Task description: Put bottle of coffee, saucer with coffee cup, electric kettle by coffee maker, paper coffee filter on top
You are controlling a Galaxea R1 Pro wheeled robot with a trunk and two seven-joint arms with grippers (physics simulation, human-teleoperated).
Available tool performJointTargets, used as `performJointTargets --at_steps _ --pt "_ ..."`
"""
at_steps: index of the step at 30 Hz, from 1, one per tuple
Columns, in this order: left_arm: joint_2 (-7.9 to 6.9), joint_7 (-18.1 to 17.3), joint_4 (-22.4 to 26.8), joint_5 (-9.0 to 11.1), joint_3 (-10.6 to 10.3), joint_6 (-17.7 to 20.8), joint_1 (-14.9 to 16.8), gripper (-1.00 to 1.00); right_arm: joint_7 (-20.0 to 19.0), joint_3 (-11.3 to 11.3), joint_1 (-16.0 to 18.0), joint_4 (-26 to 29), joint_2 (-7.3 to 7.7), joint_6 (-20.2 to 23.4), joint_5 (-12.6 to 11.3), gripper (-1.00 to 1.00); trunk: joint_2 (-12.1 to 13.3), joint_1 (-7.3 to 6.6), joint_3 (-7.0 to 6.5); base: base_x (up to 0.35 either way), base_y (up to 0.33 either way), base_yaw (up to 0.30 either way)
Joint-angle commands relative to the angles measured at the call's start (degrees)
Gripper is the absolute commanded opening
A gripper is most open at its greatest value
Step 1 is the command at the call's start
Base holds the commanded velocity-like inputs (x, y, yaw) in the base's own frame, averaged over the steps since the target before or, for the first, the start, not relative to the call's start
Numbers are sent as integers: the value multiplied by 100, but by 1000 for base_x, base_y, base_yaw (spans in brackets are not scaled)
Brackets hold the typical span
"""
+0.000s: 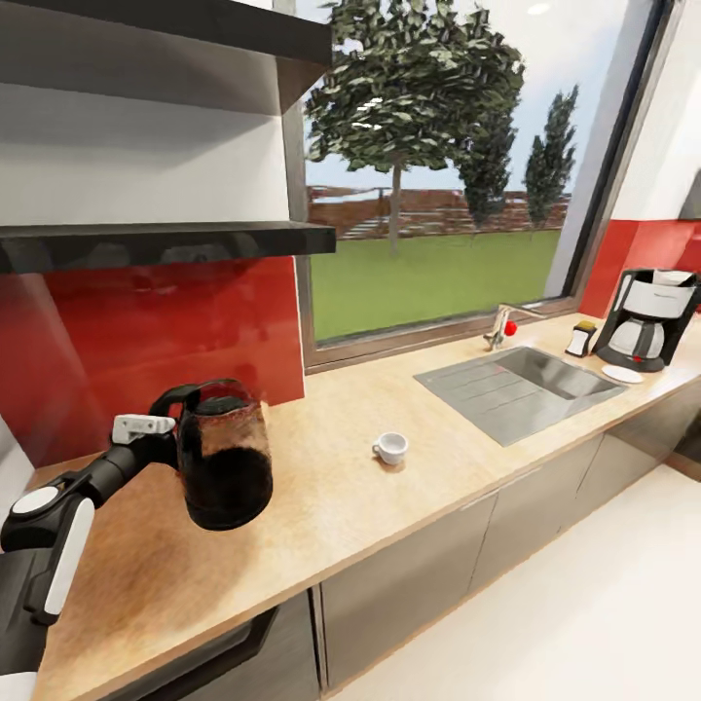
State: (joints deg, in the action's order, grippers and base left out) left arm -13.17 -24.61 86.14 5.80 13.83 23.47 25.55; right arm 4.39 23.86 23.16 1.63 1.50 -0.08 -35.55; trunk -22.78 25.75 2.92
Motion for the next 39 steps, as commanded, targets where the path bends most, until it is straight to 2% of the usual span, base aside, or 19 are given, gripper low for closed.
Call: performJointTargets --at_steps 1,12,22,28,39 --pt "2 -8 8 71 8 53 4 -100 18 48 4 4 -1 -1 -49 100 -14 3 13 0 -95 -300" --pt "8 0 5 70 -3 53 9 -100 23 39 4 4 8 -1 -56 100 -14 3 13 -1 -256 -300" --pt "16 0 -9 75 14 53 11 -100 35 22 4 6 25 -1 -58 100 -14 3 13 -207 -217 -300" --pt "17 18 -35 79 23 62 12 -100 36 22 4 12 95 -1 -58 100 -14 3 13 -33 -22 -300" --pt "22 24 -37 73 31 62 12 -100 36 22 4 13 96 -1 -58 100 -14 3 13 0 0 -300"
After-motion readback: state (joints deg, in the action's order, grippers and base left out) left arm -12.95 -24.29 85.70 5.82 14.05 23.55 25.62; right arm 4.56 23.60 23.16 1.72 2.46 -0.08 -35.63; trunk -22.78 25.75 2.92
